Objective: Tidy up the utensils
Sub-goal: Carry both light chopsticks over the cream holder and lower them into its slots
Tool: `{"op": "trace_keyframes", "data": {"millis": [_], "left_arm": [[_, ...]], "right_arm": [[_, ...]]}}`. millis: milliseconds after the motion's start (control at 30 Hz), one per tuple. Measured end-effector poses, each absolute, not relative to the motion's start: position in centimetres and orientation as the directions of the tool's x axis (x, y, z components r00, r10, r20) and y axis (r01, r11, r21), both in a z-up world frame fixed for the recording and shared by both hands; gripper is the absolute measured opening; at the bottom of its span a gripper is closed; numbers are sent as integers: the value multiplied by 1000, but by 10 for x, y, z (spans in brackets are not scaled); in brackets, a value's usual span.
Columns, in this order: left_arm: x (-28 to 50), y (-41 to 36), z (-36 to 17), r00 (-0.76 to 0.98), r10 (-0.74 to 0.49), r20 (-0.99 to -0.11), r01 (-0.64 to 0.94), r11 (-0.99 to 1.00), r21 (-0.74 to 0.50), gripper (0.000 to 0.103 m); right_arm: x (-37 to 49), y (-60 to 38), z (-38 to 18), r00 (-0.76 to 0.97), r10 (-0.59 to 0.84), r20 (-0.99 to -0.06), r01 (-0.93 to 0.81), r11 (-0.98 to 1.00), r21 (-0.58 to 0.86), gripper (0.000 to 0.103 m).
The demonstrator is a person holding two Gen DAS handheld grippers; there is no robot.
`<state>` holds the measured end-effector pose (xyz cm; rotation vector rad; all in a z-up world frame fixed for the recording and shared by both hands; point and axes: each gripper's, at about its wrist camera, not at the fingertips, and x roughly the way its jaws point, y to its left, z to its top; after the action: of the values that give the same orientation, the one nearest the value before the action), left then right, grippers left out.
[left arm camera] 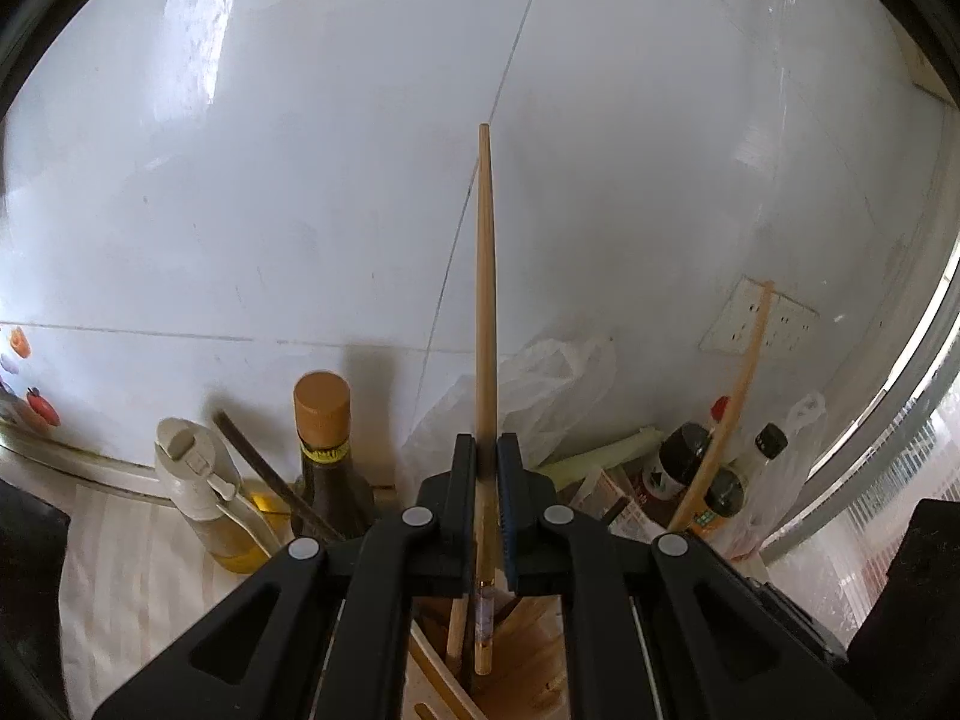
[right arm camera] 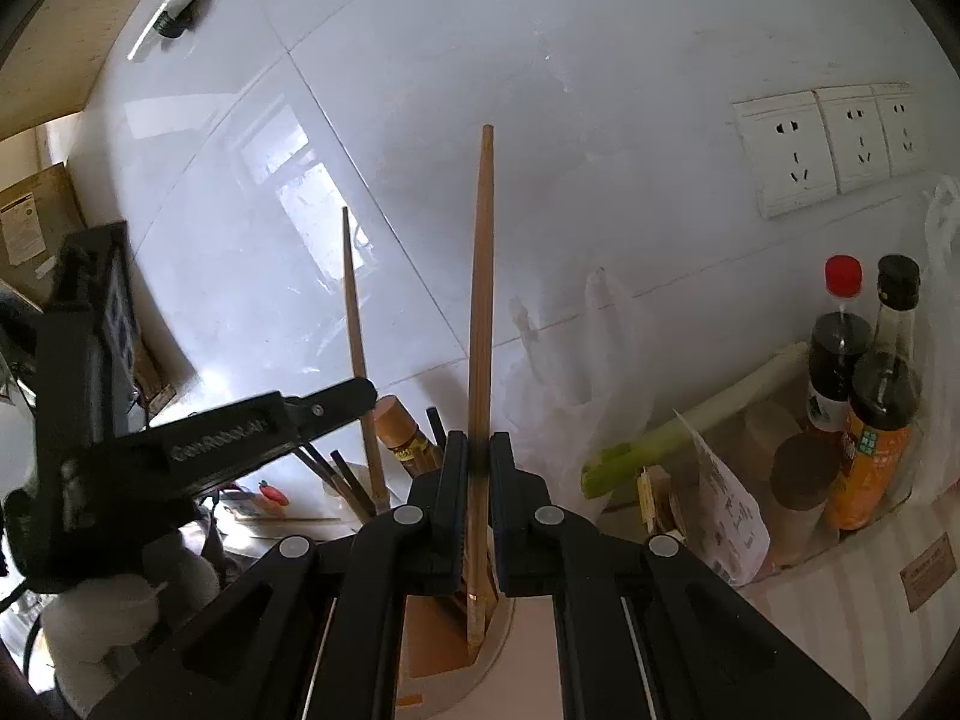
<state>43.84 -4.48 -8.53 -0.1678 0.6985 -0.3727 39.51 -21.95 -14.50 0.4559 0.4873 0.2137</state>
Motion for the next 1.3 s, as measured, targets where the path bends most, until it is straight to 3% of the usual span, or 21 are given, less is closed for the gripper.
{"op": "trace_keyframes", "data": {"millis": [1300], "left_arm": [[375, -32, -83, 749, -438, -498, 352, 899, -261, 5]], "right_arm": [[343, -211, -150, 849, 356, -392, -168, 883, 439, 7]]}}
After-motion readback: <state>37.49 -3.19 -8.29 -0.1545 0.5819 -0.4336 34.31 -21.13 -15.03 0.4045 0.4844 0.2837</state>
